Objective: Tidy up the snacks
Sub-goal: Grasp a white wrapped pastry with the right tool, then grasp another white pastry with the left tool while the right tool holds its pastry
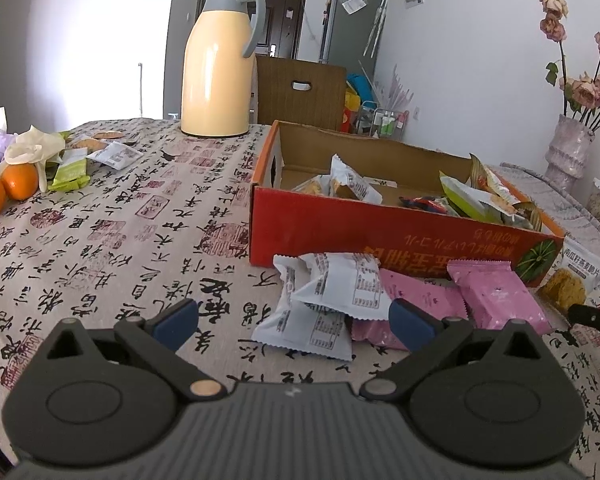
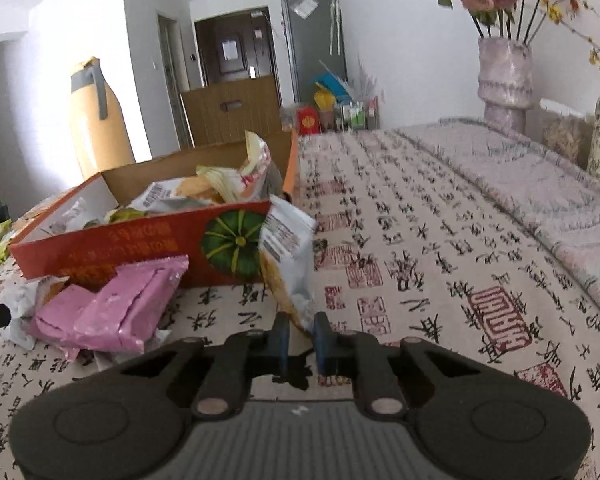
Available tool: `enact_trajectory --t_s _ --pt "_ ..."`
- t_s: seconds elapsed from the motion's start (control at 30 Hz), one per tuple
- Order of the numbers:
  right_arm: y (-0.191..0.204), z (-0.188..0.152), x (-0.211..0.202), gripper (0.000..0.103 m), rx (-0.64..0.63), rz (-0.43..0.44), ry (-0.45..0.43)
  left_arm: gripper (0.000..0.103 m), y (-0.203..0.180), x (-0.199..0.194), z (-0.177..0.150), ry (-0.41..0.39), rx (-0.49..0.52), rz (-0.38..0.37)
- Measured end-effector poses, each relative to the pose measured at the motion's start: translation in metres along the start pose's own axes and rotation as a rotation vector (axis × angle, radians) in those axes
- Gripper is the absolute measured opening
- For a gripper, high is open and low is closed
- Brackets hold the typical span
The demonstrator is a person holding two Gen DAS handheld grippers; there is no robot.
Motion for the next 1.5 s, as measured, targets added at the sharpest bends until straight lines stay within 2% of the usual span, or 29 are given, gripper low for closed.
enact_trajectory --t_s 0.1,0.13,0.2,0.23,0.27,0.3,0.6,0.63,0.67,0.7,0.87,0.97,1.17,1.4,1.43,1.5 --pt "0.004 -0.001 -0.001 0.012 -0.016 0.007 -0.001 0.103 0.0 0.001 -0.001 0.001 0.001 0.005" --pt "0.004 -0.001 -0.001 0.016 -0.016 0.01 0.004 0.103 0.0 0.001 -0.001 0.002 0.001 0.007" --pt "0.003 -0.001 0.0 0.033 -0.013 0.003 0.013 0.103 0.001 0.001 -0.001 0.003 0.001 0.008" --pt "0.005 0.0 0.0 0.049 -0.017 0.007 0.014 0.103 0.0 0.001 0.0 0.003 0.001 0.007" --pt "0.006 0.002 0.0 0.057 -0.024 0.007 0.011 0.103 0.0 0.001 0.0 0.003 0.001 0.007" --pt "0.008 0.003 0.0 0.058 -0.038 0.006 0.011 0.103 0.001 0.001 0.0 0.003 0.0 0.006" --pt "0.033 0.018 0.018 0.057 -0.198 -0.013 0.03 0.103 0.001 0.0 0.0 0.001 -0.008 -0.002" --pt "0.034 0.018 0.022 0.054 -0.201 -0.014 0.036 0.103 0.001 0.0 0.0 0.0 -0.009 -0.004" --pt "0.035 0.019 0.025 0.044 -0.196 -0.013 0.043 0.103 0.001 0.0 0.0 0.0 -0.009 -0.005" --pt "0.035 0.018 0.026 0.039 -0.193 -0.01 0.045 0.103 0.001 0.0 0.0 0.0 -0.009 -0.006" --pt "0.033 0.018 0.017 0.024 -0.164 0.0 0.003 0.103 -0.001 0.0 -0.001 0.004 -0.008 -0.008" --pt "0.027 0.018 0.009 0.02 -0.113 0.017 -0.034 0.103 -0.002 -0.001 0.001 0.003 -0.003 -0.009" --pt "0.016 0.018 -0.003 0.017 -0.036 0.036 -0.108 0.103 -0.014 -0.006 0.014 0.036 0.035 -0.013" --pt "0.015 0.017 -0.011 0.017 -0.023 0.061 -0.154 0.102 -0.033 0.008 0.028 0.072 0.088 0.078" --pt "0.015 0.017 -0.012 0.017 -0.021 0.067 -0.158 0.1 -0.035 0.01 0.029 0.079 0.088 0.086" --pt "0.015 0.018 -0.014 0.017 -0.019 0.08 -0.168 0.087 -0.037 0.017 0.029 0.103 0.083 0.093"
Point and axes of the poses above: each gripper's, at about its wrist camera, not at the fingertips, and x roughly the way its jaws point, y to its left, z to its top, the point moved 9 cm from there along x, roughly the way its jaws point, and after that the axes turned 1 degree about z, right-handed, at the moved point
